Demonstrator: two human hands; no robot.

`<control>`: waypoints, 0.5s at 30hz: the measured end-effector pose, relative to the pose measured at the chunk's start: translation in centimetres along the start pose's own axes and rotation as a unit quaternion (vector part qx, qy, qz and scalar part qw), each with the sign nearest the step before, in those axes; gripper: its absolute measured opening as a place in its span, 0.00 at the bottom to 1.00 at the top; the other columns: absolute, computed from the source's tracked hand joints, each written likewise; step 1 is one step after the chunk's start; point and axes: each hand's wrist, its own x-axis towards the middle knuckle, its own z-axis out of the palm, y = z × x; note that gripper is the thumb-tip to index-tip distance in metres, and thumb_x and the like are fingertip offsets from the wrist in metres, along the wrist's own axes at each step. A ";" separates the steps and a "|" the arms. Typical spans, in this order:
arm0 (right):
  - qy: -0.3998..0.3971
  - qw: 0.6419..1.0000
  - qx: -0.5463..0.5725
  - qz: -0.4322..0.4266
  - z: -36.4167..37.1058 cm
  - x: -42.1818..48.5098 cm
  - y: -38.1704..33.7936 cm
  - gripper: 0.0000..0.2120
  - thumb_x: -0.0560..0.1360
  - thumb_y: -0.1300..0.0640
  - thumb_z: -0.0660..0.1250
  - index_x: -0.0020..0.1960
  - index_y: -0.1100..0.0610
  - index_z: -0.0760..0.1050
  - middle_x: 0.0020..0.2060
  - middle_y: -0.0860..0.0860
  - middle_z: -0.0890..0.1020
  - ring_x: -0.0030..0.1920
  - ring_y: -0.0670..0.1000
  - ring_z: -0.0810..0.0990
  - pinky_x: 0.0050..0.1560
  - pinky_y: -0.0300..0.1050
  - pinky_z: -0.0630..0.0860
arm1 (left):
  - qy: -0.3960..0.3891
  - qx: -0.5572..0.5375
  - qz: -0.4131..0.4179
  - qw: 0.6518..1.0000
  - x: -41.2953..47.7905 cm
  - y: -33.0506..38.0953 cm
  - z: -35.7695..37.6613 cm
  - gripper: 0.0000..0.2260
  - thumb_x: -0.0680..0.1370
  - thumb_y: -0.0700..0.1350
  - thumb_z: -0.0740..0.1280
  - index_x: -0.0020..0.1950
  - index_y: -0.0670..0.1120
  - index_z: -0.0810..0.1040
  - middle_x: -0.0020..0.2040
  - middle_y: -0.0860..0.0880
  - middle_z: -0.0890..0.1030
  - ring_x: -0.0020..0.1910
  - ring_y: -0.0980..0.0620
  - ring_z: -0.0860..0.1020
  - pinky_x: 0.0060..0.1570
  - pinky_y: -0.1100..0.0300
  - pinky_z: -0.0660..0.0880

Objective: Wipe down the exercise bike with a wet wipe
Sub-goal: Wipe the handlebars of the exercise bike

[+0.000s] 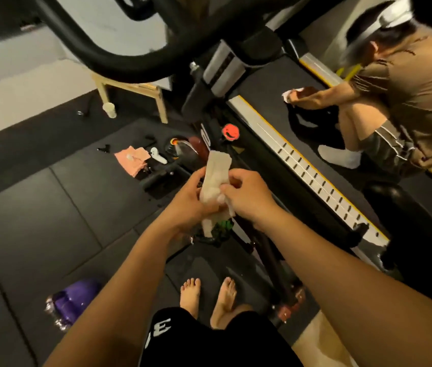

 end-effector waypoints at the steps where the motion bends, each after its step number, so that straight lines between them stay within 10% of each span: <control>1: -0.027 0.999 0.030 -0.012 0.4 0.1 -0.2 0.09 0.77 0.60 0.65 0.54 0.55 0.81 0.48 0.50 0.84 0.50 0.51 0.82 0.56 0.55 0.79 | 0.009 -0.029 -0.012 0.999 -0.5 0.3 -0.4 0.32 0.70 0.42 0.77 0.71 0.48 0.70 0.59 0.42 0.82 0.56 0.44 0.82 0.49 0.48 0.80; 5: -0.109 0.984 0.121 -0.073 0.9 0.8 -1.1 0.14 0.76 0.67 0.62 0.49 0.51 0.81 0.47 0.48 0.85 0.51 0.49 0.83 0.56 0.48 0.80 | 0.079 -0.142 -0.038 0.986 -2.6 1.5 -1.3 0.20 0.79 0.51 0.66 0.64 0.39 0.78 0.57 0.38 0.82 0.52 0.42 0.82 0.50 0.51 0.80; 15: -0.227 0.902 0.368 0.009 1.3 1.0 -2.5 0.06 0.76 0.64 0.67 0.42 0.56 0.77 0.41 0.55 0.84 0.44 0.55 0.82 0.47 0.53 0.79 | 0.349 -0.123 0.061 0.927 -6.7 3.9 0.7 0.15 0.77 0.36 0.69 0.63 0.43 0.75 0.56 0.42 0.83 0.55 0.41 0.82 0.50 0.45 0.81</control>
